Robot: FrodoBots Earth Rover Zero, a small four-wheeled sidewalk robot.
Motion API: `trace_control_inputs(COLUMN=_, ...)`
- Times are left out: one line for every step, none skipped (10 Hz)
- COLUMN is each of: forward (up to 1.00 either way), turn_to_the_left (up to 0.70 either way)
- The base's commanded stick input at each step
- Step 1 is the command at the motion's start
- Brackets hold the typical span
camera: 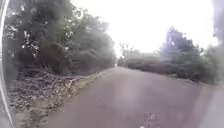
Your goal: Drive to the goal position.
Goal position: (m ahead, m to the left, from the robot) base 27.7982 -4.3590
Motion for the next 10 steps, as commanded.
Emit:
trace_control_inputs(forward=0.70, turn_to_the_left=0.01)
trace_control_inputs(forward=0.70, turn_to_the_left=0.01)
trace_control_inputs(forward=0.70, turn_to_the_left=0.01)
trace_control_inputs(forward=0.70, turn_to_the_left=0.01)
trace_control_inputs(forward=0.70, turn_to_the_left=0.01)
trace_control_inputs(forward=0.70, turn_to_the_left=0.01)
trace_control_inputs(forward=0.70, turn_to_the_left=0.01)
trace_control_inputs(forward=0.70, turn_to_the_left=0.01)
trace_control_inputs(forward=0.70, turn_to_the_left=0.01)
trace_control_inputs(forward=0.70, turn_to_the_left=0.01)
